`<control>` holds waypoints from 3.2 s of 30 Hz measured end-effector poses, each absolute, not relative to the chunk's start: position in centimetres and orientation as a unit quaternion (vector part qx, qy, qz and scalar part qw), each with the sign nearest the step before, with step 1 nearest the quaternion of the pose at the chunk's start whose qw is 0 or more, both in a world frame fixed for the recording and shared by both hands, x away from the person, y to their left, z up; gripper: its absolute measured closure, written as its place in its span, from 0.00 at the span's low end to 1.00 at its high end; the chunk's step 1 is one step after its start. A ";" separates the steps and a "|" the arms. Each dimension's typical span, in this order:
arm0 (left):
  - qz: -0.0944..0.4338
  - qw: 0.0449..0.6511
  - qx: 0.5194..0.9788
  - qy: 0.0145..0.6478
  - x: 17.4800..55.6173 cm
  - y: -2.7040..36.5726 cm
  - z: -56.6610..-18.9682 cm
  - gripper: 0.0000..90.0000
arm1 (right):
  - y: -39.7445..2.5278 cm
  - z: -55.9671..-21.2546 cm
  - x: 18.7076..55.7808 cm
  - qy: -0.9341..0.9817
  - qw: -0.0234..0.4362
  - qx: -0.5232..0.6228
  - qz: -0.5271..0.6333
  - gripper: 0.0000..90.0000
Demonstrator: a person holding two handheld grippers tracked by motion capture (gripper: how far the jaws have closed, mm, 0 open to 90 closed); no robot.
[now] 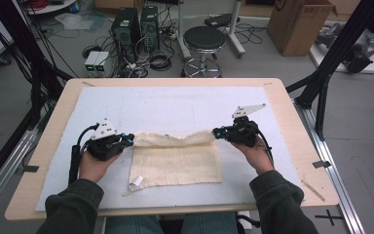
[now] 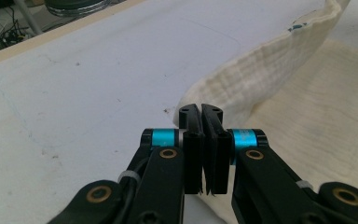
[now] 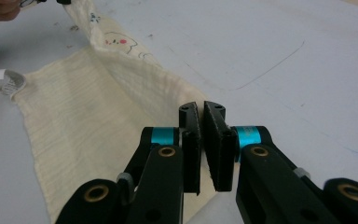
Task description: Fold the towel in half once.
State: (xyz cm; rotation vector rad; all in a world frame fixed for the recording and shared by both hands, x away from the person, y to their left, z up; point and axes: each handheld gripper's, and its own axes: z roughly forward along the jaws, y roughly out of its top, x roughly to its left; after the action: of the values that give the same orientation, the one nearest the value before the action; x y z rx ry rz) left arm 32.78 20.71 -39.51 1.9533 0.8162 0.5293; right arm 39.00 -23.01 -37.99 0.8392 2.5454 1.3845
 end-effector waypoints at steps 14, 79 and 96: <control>0.211 0.469 0.794 0.324 31.4 20.5 -40.0 0.96 | -23.3 -38.6 37.5 0.843 0.058 0.274 0.460 0.95; 0.168 0.484 0.807 0.294 25.5 21.1 -41.6 0.68 | -24.9 -40.9 31.0 0.848 0.027 0.250 0.467 0.74; 0.093 0.417 0.859 0.281 25.8 20.2 -44.1 0.74 | -22.7 -43.6 31.0 0.890 0.011 0.212 0.405 0.69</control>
State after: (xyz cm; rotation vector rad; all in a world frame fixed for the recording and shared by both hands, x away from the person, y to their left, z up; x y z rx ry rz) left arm 25.84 20.19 -44.10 2.1576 0.7055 0.2340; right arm 30.99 -22.71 -43.57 0.6603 2.7748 1.2619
